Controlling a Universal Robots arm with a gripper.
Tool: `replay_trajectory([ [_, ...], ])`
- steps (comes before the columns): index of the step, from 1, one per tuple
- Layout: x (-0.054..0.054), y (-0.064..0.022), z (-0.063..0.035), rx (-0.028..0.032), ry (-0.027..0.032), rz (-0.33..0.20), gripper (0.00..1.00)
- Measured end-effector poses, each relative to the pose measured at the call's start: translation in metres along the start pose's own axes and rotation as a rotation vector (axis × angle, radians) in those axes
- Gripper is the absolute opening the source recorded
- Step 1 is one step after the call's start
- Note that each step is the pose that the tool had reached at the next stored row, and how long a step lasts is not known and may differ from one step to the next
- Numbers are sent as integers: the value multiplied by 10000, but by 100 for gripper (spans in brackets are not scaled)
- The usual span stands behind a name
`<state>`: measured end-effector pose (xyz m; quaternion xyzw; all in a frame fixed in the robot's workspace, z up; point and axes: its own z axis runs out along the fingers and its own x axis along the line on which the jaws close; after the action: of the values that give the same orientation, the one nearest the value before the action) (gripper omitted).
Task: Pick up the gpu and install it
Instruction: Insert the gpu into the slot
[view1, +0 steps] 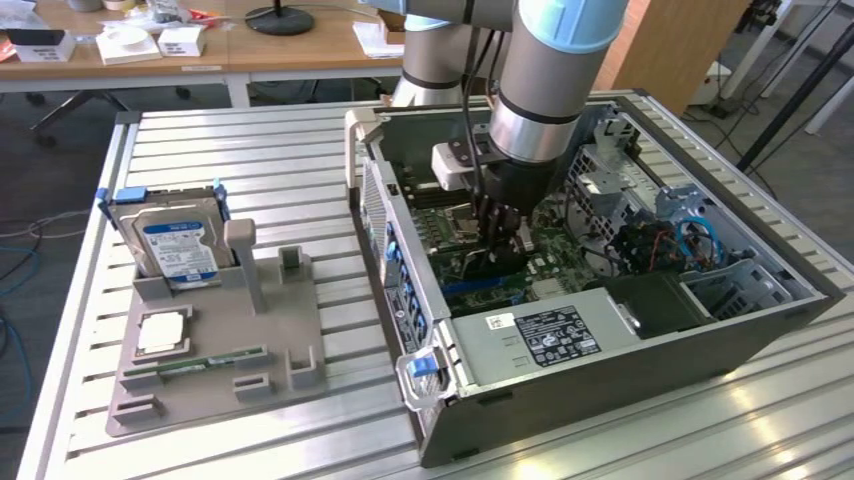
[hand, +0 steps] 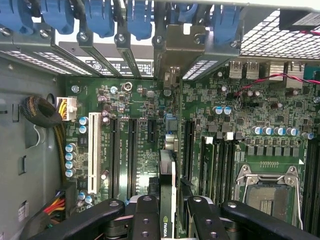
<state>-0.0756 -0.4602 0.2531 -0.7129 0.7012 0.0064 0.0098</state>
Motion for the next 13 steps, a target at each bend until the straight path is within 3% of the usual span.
replay_trajectory([
  [13, 1, 0, -9, 2, -4, 1, 26],
])
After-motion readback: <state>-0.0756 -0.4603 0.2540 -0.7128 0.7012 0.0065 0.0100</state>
